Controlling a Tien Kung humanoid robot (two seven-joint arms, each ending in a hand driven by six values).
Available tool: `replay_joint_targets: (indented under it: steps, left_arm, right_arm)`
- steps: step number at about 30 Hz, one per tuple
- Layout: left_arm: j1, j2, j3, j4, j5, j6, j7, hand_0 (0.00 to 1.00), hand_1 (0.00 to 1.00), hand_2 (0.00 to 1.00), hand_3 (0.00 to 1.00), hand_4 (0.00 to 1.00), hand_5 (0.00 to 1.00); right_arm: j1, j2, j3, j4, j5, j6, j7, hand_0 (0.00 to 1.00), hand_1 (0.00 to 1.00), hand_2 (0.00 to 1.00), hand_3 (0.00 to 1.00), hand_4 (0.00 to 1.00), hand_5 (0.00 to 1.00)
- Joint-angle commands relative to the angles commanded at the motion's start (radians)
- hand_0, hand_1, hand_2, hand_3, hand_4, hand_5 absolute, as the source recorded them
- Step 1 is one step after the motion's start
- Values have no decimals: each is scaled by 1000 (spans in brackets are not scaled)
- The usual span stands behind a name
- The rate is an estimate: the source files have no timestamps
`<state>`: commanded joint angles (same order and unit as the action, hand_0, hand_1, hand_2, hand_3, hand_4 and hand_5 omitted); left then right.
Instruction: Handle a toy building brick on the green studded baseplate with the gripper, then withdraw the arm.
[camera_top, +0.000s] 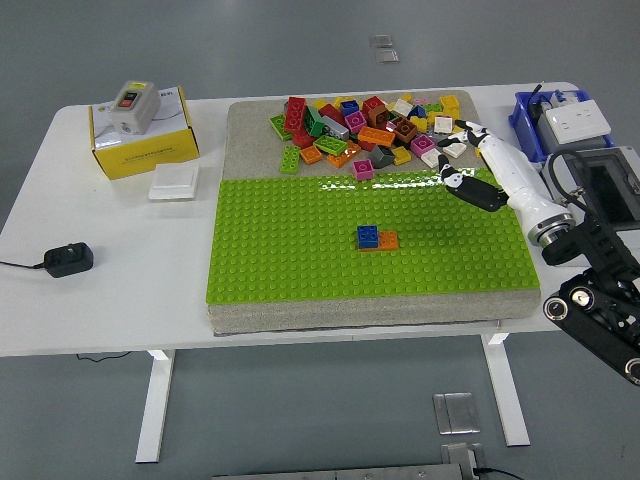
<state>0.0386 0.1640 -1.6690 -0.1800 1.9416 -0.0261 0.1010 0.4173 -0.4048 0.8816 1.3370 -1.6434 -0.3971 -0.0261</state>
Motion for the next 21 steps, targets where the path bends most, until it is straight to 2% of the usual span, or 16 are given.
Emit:
replay_joint_targets:
  steps: [6, 13, 15, 20, 21]
  left_arm:
    - [-15, 11, 44, 0, -35, 4, -2, 649, 612, 546, 656, 388, 496]
    - [-15, 18, 44, 0, -26, 4, -1, 649, 612, 547, 657, 388, 496]
    - [-14, 20, 35, 0, -16, 4, -1, 650, 612, 547, 657, 389, 497]
    - [-11, 20, 26, 0, -7, 3, 0, 650, 612, 547, 657, 389, 497]
    - [-10, 18, 26, 0, -8, 3, 0, 650, 612, 547, 656, 390, 499]
  right_arm:
    - [-111, 6, 159, 10, 17, -18, 30, 890, 907, 934, 724, 494, 598]
    - [-157, 14, 288, 14, 16, -33, 48, 883, 895, 920, 725, 498, 596]
    - [-159, 14, 303, 18, 14, -36, 51, 851, 858, 893, 725, 501, 594]
    - [-160, 15, 306, 26, 14, -40, 54, 851, 858, 893, 725, 501, 594]
    - [-161, 16, 305, 26, 14, -41, 55, 829, 830, 876, 729, 503, 591]
